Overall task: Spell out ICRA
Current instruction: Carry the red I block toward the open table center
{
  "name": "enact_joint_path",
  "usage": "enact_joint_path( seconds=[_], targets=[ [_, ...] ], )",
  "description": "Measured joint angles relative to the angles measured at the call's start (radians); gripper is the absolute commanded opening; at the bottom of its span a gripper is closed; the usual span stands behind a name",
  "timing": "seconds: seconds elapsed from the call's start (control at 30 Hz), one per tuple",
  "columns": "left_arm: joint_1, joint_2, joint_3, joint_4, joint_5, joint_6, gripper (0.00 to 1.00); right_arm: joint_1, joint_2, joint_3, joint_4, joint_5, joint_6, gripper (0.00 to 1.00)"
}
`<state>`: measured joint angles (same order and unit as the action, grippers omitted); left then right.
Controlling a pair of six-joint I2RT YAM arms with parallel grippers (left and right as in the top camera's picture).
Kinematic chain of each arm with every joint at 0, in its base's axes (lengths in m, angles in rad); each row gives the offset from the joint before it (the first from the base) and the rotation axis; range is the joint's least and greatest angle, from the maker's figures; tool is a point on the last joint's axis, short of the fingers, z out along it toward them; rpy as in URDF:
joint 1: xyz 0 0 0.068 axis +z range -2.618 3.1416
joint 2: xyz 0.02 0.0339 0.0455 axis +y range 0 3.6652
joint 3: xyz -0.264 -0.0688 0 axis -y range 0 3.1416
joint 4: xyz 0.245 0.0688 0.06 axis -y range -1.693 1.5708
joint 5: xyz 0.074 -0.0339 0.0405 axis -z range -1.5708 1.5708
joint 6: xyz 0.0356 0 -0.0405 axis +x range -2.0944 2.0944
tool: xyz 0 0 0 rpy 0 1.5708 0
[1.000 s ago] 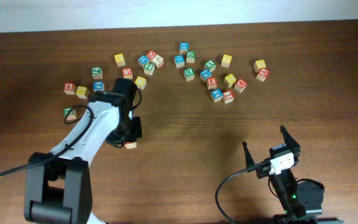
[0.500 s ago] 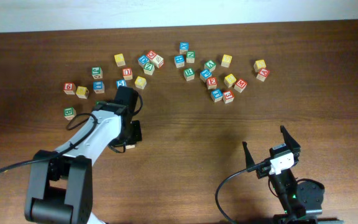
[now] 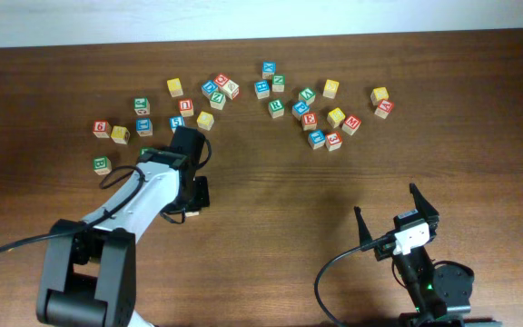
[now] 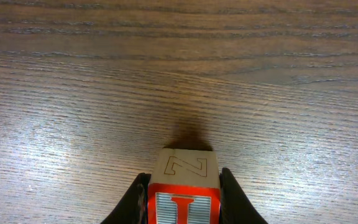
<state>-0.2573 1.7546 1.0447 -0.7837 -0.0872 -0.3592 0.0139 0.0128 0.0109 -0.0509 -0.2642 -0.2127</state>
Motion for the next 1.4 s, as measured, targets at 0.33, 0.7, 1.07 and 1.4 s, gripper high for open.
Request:
enact_joint_path(
  seconds=[0.33, 0.7, 1.07, 1.4],
  targets=[
    [0.0, -0.001, -0.002, 0.0, 0.0, 0.003, 0.18, 0.0, 0.0, 0.0, 0.0, 0.0, 0.0, 0.98],
    [0.0, -0.001, -0.005, 0.005, 0.0, 0.007, 0.18, 0.0, 0.0, 0.0, 0.0, 0.0, 0.0, 0.98],
    [0.0, -0.01, -0.014, 0.013, 0.0, 0.011, 0.16, 0.0, 0.0, 0.0, 0.0, 0.0, 0.0, 0.98],
    [0.0, -0.01, -0.016, 0.014, 0.0, 0.011, 0.2, 0.0, 0.0, 0.0, 0.0, 0.0, 0.0, 0.98]
  ],
)
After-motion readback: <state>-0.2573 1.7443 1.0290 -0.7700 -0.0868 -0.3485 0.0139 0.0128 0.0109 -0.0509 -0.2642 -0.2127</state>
